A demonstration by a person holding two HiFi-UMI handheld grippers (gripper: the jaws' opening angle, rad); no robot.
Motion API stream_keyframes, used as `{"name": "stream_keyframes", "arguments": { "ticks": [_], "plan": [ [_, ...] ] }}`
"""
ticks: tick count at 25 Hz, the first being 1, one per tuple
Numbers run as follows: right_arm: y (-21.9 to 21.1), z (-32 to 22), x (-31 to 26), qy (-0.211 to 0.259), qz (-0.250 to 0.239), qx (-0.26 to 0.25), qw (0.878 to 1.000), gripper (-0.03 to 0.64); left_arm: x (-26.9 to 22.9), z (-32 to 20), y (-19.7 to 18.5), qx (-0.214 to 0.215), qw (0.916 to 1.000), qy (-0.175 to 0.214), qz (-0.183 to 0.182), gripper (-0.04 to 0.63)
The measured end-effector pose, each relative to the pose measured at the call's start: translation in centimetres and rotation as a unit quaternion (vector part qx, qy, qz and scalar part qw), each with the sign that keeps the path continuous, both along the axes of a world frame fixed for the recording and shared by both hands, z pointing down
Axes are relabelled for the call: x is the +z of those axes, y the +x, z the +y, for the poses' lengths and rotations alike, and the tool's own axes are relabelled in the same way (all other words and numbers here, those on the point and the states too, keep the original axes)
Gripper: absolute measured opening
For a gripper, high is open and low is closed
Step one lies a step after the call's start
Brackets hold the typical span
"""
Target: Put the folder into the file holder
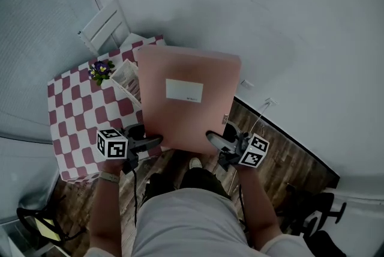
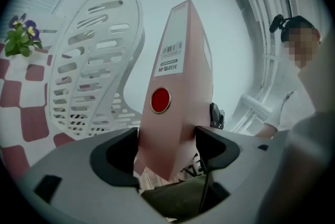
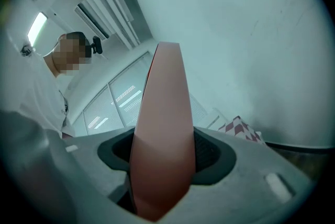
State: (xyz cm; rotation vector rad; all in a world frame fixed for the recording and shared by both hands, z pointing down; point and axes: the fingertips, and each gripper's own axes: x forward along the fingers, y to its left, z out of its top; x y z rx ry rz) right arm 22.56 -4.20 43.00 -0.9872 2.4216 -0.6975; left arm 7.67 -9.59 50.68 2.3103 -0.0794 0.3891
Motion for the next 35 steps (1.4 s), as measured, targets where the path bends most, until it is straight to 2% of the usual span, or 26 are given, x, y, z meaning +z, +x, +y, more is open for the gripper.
{"name": "stream_keyframes", "arguments": {
  "ticks": [4, 7, 12, 17, 22, 26, 31, 35],
  "plan": [
    [2.6, -0.9, 0.0, 0.013, 0.009, 0.026, 1.0, 0.279, 0.3, -1.9, 2.4, -0.037, 0.9991, 0.019, -0.007, 0.33],
    [3.8, -1.5, 0.1, 0.02, 0.025, 0.041, 0.999, 0.276, 0.9, -2.9, 3.7, -0.075, 0.9969, 0.021, -0.014, 0.296],
    [4.9, -2.1, -0.4, 0.051, 0.056, 0.063, 0.995, 0.276, 1.1, -4.4, 4.8, -0.149, 0.9887, 0.017, -0.005, 0.288],
    [4.5, -2.2, -0.8, 0.074, 0.076, 0.065, 0.992, 0.276, 1.6, -4.7, 3.7, -0.201, 0.9795, 0.013, -0.016, 0.29],
    [3.9, -1.6, -2.2, 0.101, 0.085, 0.087, 0.987, 0.275, 2.6, -4.0, 0.0, -0.255, 0.9666, -0.009, -0.025, 0.29],
    [2.3, -1.1, -2.8, 0.123, 0.12, 0.102, 0.98, 0.276, 2.9, -2.7, -2.4, -0.275, 0.9609, -0.023, -0.026, 0.29],
    [-0.3, -0.9, -2.6, 0.149, 0.166, 0.109, 0.969, 0.276, 2.7, -0.9, -4.2, -0.279, 0.9596, -0.029, -0.026, 0.29],
    [-1.7, -1.5, -2.4, 0.157, 0.177, 0.117, 0.964, 0.276, 2.6, 0.6, -5.4, -0.28, 0.959, -0.038, -0.025, 0.29]
  ]
}}
